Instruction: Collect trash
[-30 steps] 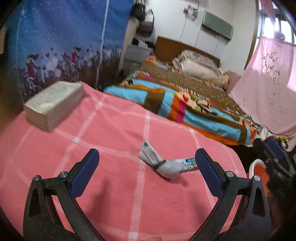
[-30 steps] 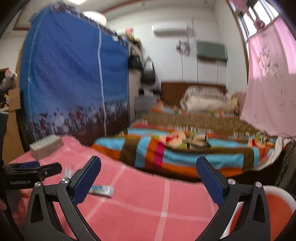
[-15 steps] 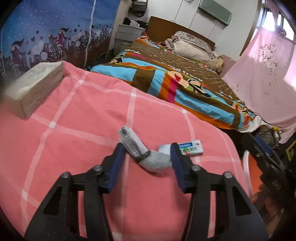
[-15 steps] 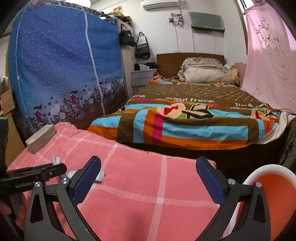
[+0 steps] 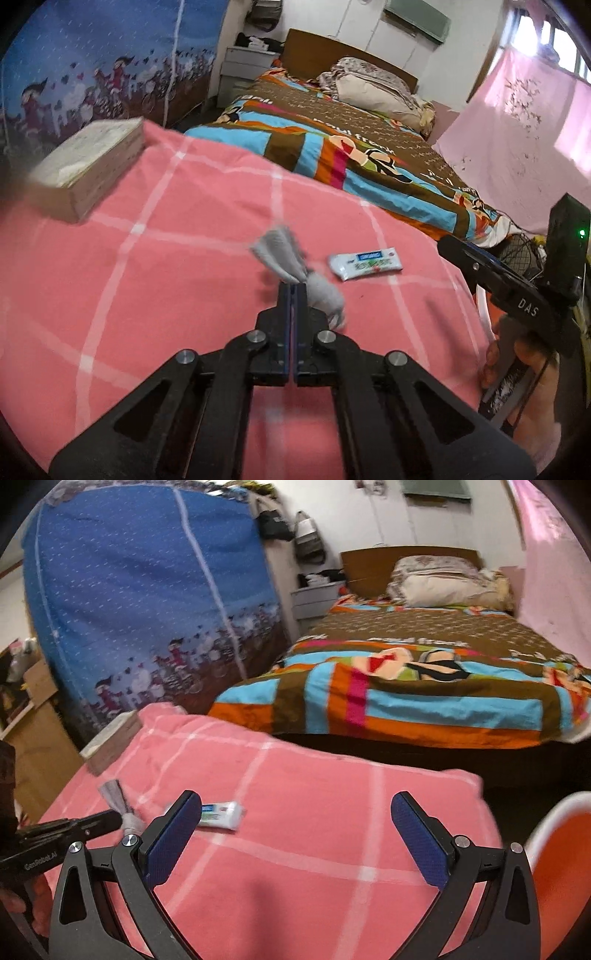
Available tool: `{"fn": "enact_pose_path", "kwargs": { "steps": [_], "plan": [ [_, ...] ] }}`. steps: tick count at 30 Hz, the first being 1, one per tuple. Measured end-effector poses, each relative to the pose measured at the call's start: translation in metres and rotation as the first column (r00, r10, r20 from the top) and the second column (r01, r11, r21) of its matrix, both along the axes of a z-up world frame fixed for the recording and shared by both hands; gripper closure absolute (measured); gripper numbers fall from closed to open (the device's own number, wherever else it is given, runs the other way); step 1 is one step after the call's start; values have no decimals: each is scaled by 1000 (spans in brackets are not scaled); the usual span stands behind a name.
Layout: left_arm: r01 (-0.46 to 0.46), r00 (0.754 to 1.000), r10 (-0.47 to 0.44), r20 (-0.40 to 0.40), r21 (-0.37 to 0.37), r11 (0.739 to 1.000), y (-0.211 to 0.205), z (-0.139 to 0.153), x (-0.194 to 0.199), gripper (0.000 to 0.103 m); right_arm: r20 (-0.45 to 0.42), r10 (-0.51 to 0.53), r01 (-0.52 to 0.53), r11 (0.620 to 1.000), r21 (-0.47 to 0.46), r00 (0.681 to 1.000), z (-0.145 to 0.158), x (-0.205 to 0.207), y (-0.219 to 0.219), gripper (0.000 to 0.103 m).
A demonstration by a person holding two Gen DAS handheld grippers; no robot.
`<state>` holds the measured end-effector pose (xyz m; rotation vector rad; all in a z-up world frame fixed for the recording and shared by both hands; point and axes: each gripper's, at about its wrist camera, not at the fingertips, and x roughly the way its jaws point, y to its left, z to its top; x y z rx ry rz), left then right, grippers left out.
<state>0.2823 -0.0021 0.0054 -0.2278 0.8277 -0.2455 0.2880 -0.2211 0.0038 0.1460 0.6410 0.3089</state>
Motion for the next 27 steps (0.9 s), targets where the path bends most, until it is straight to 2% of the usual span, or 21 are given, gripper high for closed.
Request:
{"fn": "enact_pose_path", "kwargs": {
  "steps": [4, 5, 6, 8, 10, 15, 18, 22, 25, 27],
  "plan": [
    [-6, 1000, 6, -29, -31, 999, 5, -10, 4, 99, -18, 86, -87, 995, -55, 996, 0, 13, 26, 1],
    [-6, 1000, 5, -29, -27, 1000, 4, -12, 4, 99, -29, 105, -107, 992, -62, 994, -2, 17, 31, 6],
    [-2, 1000, 2, -21, -14, 1000, 2, -13, 4, 99, -47, 132, -135, 989, -69, 990, -4, 21, 37, 18],
    [8, 1000, -8, -5, 12, 1000, -1, -12, 2, 99, -82, 168, -173, 983, -60, 982, -10, 28, 42, 29],
    [11, 1000, -11, 1, 14, 1000, 0, -11, 2, 99, -112, 214, -217, 976, -19, 970, -14, 35, 43, 36],
    [5, 1000, -5, -2, -13, 1000, 5, -11, 0, 98, -126, 293, -290, 956, 39, 948, -17, 31, 43, 54],
    [14, 1000, -15, 16, 17, 1000, 2, -11, -4, 97, -141, 346, -345, 938, 35, 927, -18, 21, 49, 65],
    [28, 999, -29, 30, 29, 999, 0, -10, -10, 92, -155, 394, -396, 918, 19, 906, -18, 0, 50, 67],
    [29, 999, -30, 36, 25, 999, 0, -9, -12, 80, -144, 392, -398, 917, -21, 909, -15, -17, 47, 67],
    [32, 998, -32, 46, 2, 999, -1, -7, -13, 67, -130, 367, -375, 926, -43, 921, -14, -23, 44, 67]
  ]
}}
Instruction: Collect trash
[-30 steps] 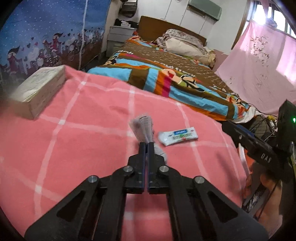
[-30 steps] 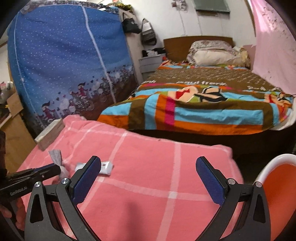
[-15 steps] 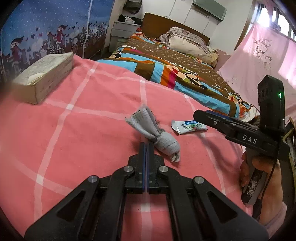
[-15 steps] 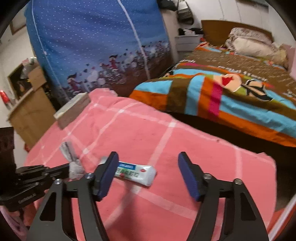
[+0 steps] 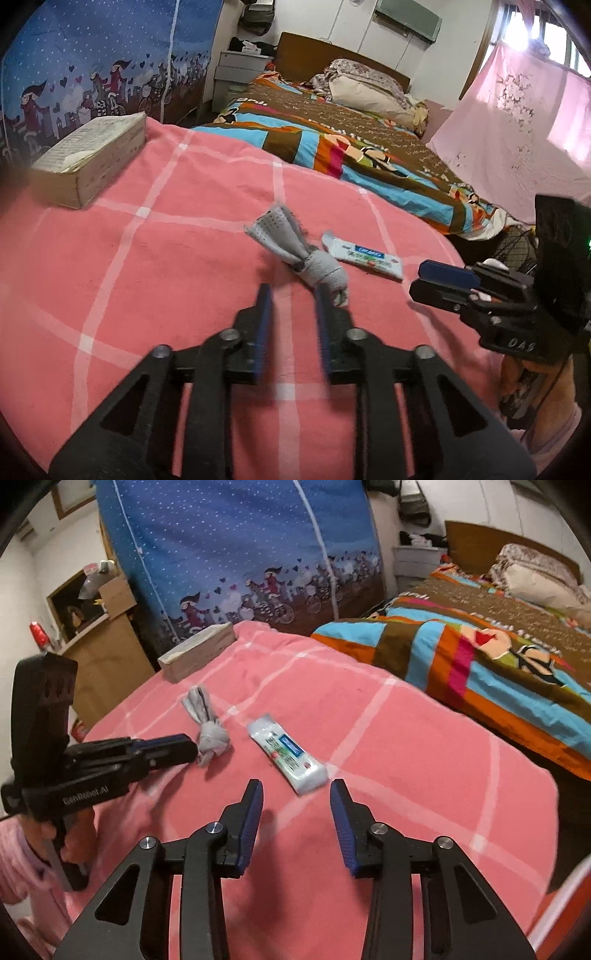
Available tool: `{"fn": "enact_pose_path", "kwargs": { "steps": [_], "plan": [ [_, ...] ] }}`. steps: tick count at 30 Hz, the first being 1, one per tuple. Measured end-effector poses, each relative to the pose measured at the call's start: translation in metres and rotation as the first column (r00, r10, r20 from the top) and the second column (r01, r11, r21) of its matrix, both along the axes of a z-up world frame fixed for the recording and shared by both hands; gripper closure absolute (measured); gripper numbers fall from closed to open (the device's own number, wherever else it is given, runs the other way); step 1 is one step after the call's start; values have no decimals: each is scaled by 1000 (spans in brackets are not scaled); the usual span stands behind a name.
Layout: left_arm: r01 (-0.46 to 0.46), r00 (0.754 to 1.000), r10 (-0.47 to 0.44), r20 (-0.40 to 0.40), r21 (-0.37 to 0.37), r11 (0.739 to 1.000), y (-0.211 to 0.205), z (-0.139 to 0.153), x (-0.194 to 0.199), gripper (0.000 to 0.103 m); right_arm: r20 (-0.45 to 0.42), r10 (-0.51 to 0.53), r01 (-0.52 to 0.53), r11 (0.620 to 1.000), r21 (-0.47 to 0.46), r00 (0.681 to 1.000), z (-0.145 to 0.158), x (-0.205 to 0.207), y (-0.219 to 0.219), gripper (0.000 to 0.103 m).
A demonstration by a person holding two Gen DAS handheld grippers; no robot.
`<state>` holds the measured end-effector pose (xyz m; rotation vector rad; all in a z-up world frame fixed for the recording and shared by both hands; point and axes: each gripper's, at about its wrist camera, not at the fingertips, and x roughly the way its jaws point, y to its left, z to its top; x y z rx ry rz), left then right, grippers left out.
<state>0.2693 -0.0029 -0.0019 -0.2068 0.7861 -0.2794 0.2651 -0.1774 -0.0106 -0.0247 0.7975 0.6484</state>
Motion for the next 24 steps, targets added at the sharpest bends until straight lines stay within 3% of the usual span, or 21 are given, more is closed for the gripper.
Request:
{"fn": "enact_pose_path", "kwargs": {
  "steps": [3, 7, 13, 16, 18, 24],
  "plan": [
    [13, 1000, -12, 28, -30, 999, -2, 3, -3, 55, 35, -41, 42, 998, -40, 999, 0, -1, 0, 67],
    [25, 999, -24, 41, -26, 999, -11, 5, 0, 53, 62, -46, 50, 997, -65, 997, 2, 6, 6, 67],
    [-16, 1000, 16, -23, -21, 1000, -10, -3, 15, 58, 43, -99, 101, 993, -54, 994, -2, 15, -3, 67],
    [-28, 999, 27, -20, -26, 999, -9, -2, 16, 62, 38, -111, 112, 993, -33, 993, -1, 16, -7, 67],
    [-23, 1000, 23, -21, -25, 999, -12, -2, 16, 73, 39, -104, 105, 994, -19, 994, 0, 16, -7, 66],
    [-8, 1000, 8, 1, 6, 1000, -13, 1, 10, 80, 44, -66, 66, 998, 14, 997, 4, 17, 3, 63]
  ]
}}
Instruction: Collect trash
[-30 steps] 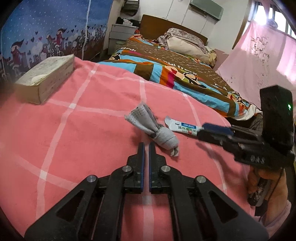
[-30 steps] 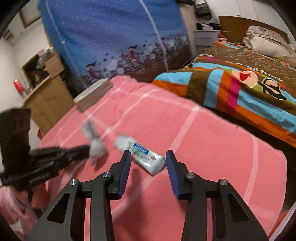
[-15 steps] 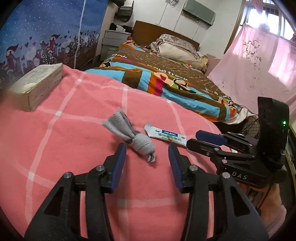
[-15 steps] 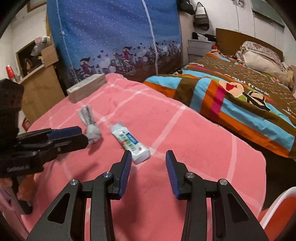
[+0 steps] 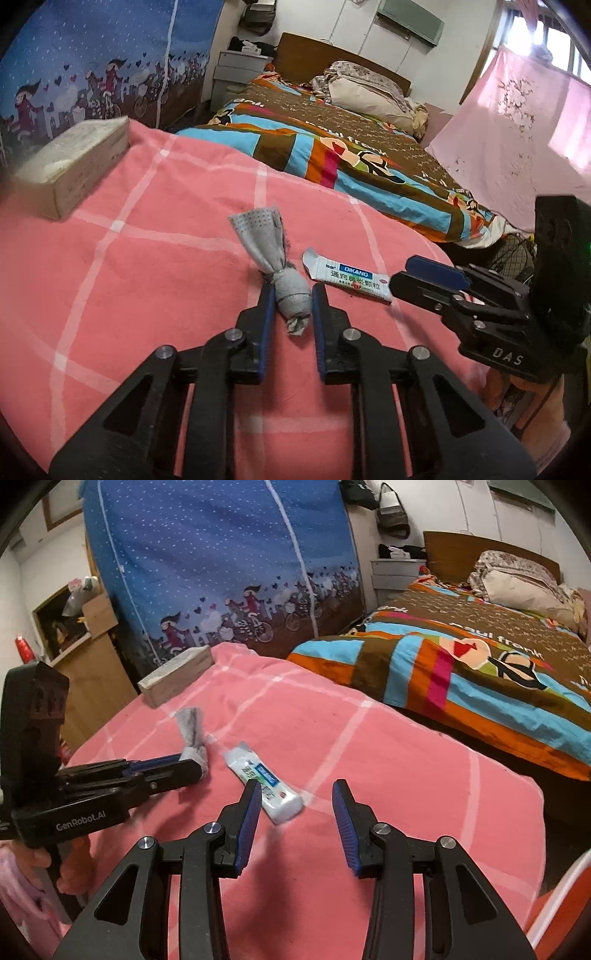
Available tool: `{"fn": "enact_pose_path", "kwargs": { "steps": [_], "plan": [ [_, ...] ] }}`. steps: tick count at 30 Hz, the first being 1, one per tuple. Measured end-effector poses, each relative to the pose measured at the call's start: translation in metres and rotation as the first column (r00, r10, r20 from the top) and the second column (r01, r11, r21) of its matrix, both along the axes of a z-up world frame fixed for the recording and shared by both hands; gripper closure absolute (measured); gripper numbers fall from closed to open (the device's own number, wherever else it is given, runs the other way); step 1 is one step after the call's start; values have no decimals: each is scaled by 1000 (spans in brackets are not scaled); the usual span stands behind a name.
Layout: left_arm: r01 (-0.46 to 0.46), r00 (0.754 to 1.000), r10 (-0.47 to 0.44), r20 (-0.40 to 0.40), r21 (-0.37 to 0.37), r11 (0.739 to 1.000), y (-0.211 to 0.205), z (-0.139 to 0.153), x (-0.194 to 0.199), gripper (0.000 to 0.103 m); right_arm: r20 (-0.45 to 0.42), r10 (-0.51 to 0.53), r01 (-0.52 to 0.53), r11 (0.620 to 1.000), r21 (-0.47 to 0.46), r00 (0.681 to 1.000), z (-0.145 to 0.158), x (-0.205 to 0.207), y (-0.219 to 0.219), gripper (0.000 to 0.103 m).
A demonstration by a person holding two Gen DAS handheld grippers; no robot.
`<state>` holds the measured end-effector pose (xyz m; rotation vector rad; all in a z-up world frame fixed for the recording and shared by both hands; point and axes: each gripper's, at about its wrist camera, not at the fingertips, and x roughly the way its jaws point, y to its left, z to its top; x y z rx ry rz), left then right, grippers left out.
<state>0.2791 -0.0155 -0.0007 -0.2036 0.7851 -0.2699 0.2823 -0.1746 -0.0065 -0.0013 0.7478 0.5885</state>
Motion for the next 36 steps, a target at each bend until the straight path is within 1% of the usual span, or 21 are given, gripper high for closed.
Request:
{"fn": "enact_pose_path", "kwargs": {
  "steps": [3, 9, 14, 16, 19, 20, 23, 29, 33, 36],
  "plan": [
    [3, 1000, -3, 7, 19, 1000, 3, 3, -4, 81, -3, 18, -18, 999, -34, 1000, -2, 2, 9, 63],
    [1, 999, -1, -39, -2, 1000, 10, -3, 0, 81, -33, 71, -74, 994, -85, 997, -10, 6, 23, 63],
    [6, 999, -5, -34, 11, 1000, 8, -2, -1, 81, -30, 91, -94, 990, -110, 995, -11, 5, 29, 63],
    [5, 999, -5, -34, 11, 1000, 8, -2, -2, 81, -23, 88, -90, 988, -124, 996, -11, 4, 29, 64],
    [4, 999, -4, -35, 11, 1000, 7, -2, -2, 81, -8, 83, -83, 985, -150, 997, -11, 0, 31, 70],
    [3, 999, -3, -35, 11, 1000, 7, -3, -3, 81, -4, 83, -83, 985, -152, 997, -11, 0, 31, 73],
    [2, 999, -2, -33, 14, 1000, 8, -3, -3, 81, 5, 76, -74, 985, -153, 997, -11, -2, 30, 75],
    [4, 1000, -4, -12, 15, 1000, 5, -2, -9, 81, 32, 48, -43, 989, -143, 998, -8, -10, 26, 76],
    [15, 1000, -15, 19, 23, 1000, -3, 0, -16, 82, 92, 0, 11, 993, -115, 996, 0, -25, 17, 76],
    [17, 997, -19, 71, 39, 999, -7, 7, -24, 82, 139, -49, 59, 996, -73, 989, 6, -35, 7, 76]
  ]
}}
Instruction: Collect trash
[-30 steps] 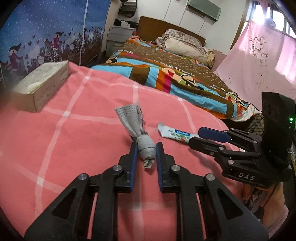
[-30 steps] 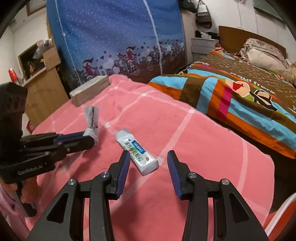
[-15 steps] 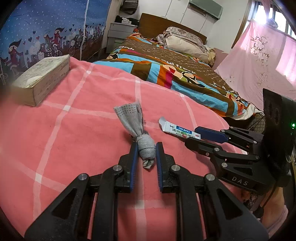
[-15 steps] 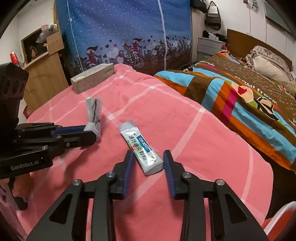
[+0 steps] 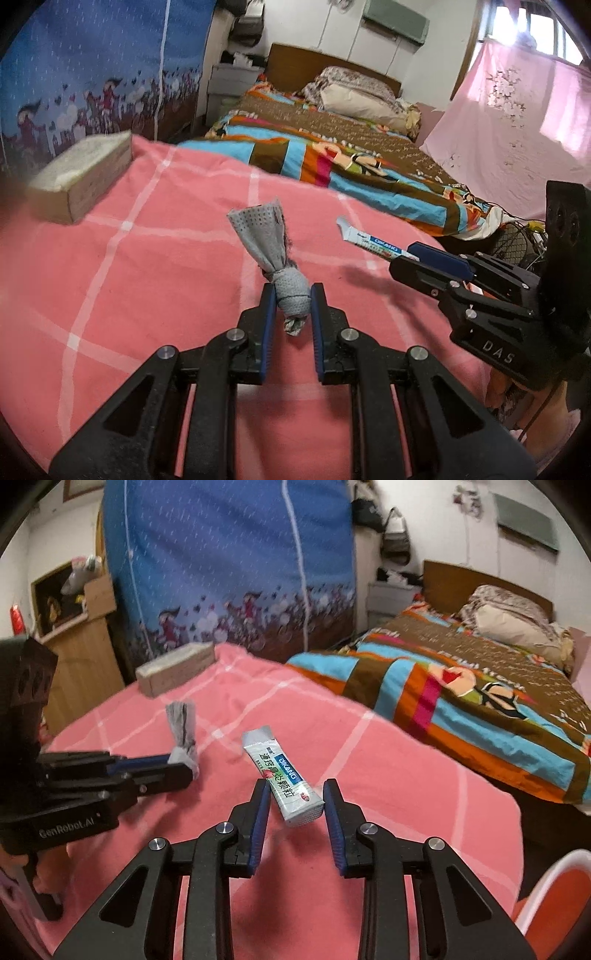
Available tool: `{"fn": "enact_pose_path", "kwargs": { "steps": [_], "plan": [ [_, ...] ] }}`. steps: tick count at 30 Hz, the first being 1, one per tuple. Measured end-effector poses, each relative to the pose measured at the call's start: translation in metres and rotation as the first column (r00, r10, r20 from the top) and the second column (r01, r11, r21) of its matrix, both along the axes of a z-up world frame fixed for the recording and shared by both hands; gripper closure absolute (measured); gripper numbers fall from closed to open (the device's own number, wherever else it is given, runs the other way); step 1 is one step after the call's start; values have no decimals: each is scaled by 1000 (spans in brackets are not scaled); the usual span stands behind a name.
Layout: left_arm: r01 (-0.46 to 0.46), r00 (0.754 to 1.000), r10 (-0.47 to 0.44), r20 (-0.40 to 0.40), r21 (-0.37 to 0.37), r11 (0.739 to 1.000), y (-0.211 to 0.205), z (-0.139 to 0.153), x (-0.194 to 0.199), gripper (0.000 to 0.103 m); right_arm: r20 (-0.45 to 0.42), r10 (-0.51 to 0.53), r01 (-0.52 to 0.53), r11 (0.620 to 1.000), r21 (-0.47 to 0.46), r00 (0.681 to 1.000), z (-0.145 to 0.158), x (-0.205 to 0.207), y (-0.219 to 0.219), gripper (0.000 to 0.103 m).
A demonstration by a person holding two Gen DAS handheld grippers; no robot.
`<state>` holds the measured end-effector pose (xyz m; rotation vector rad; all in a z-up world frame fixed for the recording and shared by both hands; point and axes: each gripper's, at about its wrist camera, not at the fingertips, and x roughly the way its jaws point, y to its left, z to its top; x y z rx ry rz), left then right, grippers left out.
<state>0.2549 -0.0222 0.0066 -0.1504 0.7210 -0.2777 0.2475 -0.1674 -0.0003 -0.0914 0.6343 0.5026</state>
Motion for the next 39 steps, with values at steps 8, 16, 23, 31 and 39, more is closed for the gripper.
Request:
{"fn": "enact_pose_path", "kwargs": {
  "steps": [8, 16, 23, 31, 39],
  "plan": [
    [13, 991, -16, 136, 26, 1000, -16, 23, -23, 82, 121, -116, 99, 986, 134, 986, 15, -27, -27, 79],
    [28, 992, -35, 125, 57, 998, -22, 20, -28, 82, 91, -109, 94, 984, 154, 990, 11, -32, -35, 80],
    [13, 999, -14, 32, 44, 999, -17, 4, -23, 82, -12, -60, 61, 994, 95, 998, -1, -21, -31, 55],
    [25, 1000, -25, 6, 45, 999, -19, -1, -24, 82, -121, -5, 3, 1000, -14, 993, -22, -18, -27, 54],
    [42, 999, -42, 5, 48, 998, -22, -1, -26, 82, -118, 7, -8, 1000, -12, 993, -23, -31, -25, 76]
  ]
}}
